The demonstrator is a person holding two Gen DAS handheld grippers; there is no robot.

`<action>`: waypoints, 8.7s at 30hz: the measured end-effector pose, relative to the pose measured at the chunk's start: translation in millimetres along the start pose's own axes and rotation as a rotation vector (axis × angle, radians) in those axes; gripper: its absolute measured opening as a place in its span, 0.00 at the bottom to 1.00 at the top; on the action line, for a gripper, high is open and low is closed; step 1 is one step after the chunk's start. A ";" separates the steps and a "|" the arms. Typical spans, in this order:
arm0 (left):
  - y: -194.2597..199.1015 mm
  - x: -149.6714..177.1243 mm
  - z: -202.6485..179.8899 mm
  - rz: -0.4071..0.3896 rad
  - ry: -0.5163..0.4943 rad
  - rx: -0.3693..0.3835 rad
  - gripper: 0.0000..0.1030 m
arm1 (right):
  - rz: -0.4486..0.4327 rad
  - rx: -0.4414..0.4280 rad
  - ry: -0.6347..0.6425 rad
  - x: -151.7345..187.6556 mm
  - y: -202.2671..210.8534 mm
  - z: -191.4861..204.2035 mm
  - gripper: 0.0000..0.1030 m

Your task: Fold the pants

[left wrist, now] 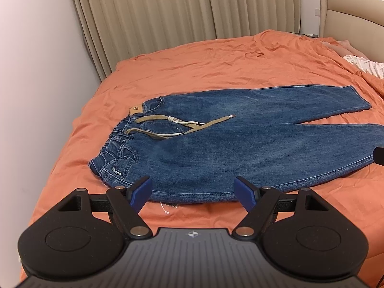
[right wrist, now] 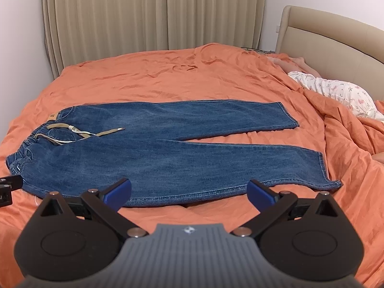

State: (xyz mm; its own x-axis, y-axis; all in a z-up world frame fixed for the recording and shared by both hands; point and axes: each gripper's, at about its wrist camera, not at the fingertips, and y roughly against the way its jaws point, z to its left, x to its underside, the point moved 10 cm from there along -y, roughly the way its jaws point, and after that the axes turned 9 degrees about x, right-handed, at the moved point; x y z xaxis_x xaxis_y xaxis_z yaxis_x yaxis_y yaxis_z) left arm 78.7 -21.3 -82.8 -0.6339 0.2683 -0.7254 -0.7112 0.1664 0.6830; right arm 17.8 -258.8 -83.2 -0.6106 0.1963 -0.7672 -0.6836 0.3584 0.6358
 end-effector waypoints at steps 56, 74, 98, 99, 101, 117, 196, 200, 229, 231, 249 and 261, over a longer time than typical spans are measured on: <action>-76.5 6.9 87.7 0.151 -0.324 0.034 0.83 | 0.043 -0.079 0.364 -15.3 -90.7 -85.9 0.52; -163.7 91.3 110.5 0.357 -0.958 -0.131 0.83 | 0.154 -0.067 0.641 22.4 -158.8 -146.7 0.37; -138.2 -35.7 123.2 0.176 -0.548 -0.103 0.01 | 0.057 0.006 0.966 -73.5 -202.6 -100.2 0.00; -141.7 -48.8 124.1 0.167 -0.545 -0.113 0.00 | 0.048 0.024 0.962 -84.7 -208.2 -98.9 0.00; -149.9 -75.3 124.8 0.148 -0.528 -0.128 0.00 | 0.034 0.059 0.947 -107.4 -223.2 -95.8 0.00; -351.0 -215.8 140.9 0.227 -0.492 -0.198 0.01 | 0.101 0.185 0.909 -234.1 -433.7 -42.2 0.00; -313.3 -132.1 174.3 0.306 -0.227 -0.188 0.75 | 0.432 0.358 0.397 -216.7 -583.6 -237.8 0.41; -300.0 -134.7 178.3 0.311 -0.229 -0.213 0.75 | 0.470 0.306 0.267 -205.3 -593.9 -246.2 0.31; -288.6 -124.0 172.6 0.344 -0.194 -0.242 0.75 | 0.527 0.400 0.237 -188.5 -623.8 -259.9 0.00; -285.9 -126.6 176.7 0.341 -0.188 -0.241 0.75 | 0.527 0.552 0.356 -177.7 -629.4 -276.7 0.00; -237.2 -113.4 219.1 0.270 -0.059 -0.235 0.75 | 0.522 0.341 -0.099 -159.0 -527.9 -299.8 0.23; -217.7 -102.5 231.1 0.291 0.000 -0.267 0.75 | 0.423 0.258 -0.362 -171.6 -502.2 -311.2 0.00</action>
State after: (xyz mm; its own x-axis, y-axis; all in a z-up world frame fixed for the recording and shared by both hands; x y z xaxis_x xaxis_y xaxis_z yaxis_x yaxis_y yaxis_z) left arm 368.8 134.3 -137.4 -0.8208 0.2677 -0.5046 -0.5557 -0.1697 0.8139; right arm 341.5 -756.6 -244.5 -0.6021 0.6513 -0.4617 -0.2651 0.3824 0.8851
